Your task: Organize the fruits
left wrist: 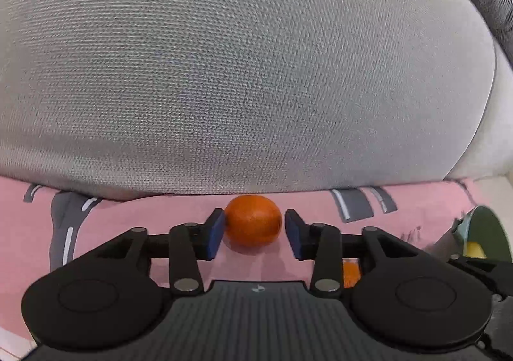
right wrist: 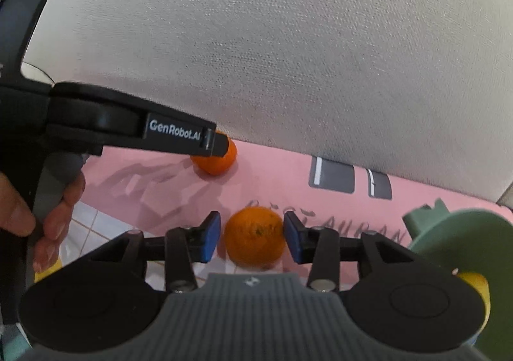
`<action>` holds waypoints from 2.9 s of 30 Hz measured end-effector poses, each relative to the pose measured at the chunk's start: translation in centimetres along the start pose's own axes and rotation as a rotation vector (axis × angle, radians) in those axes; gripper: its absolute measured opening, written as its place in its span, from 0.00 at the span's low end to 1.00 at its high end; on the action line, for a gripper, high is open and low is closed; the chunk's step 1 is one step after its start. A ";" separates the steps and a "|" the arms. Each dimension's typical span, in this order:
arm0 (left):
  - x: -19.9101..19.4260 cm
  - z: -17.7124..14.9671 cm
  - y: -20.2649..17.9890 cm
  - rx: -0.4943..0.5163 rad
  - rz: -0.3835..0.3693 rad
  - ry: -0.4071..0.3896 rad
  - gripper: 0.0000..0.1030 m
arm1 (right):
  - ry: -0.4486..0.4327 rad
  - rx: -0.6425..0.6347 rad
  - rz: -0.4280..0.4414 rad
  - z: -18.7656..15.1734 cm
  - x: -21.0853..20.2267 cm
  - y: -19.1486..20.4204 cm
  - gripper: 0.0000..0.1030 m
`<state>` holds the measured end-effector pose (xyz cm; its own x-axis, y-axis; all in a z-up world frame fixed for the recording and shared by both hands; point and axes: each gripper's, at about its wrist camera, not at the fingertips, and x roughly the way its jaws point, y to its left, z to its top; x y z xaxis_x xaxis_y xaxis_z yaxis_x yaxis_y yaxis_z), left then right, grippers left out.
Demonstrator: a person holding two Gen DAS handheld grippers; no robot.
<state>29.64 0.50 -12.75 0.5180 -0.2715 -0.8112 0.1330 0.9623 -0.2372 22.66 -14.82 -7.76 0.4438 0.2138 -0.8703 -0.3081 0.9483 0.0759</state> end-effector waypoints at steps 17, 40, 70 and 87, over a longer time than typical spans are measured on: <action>1.7 -0.4 1.8 -0.115 0.038 -0.021 0.46 | -0.009 -0.080 -0.030 -0.6 -0.2 1.3 0.39; -3.2 -0.7 1.6 -0.068 0.033 -0.040 0.46 | -0.046 -0.072 0.024 -0.2 -3.7 1.0 0.39; -13.7 -5.7 -14.9 0.217 -0.118 -0.072 0.46 | -0.205 0.122 -0.029 -9.7 -18.3 -7.2 0.39; -6.5 -5.4 -20.6 0.295 -0.154 0.102 0.46 | -0.135 0.026 -0.185 -10.8 -15.4 -13.4 0.36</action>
<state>18.96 -17.60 -5.45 0.3879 -0.3995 -0.8307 0.4495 0.8688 -0.2079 10.87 -33.35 -0.63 0.5999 0.0630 -0.7976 -0.1894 0.9798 -0.0650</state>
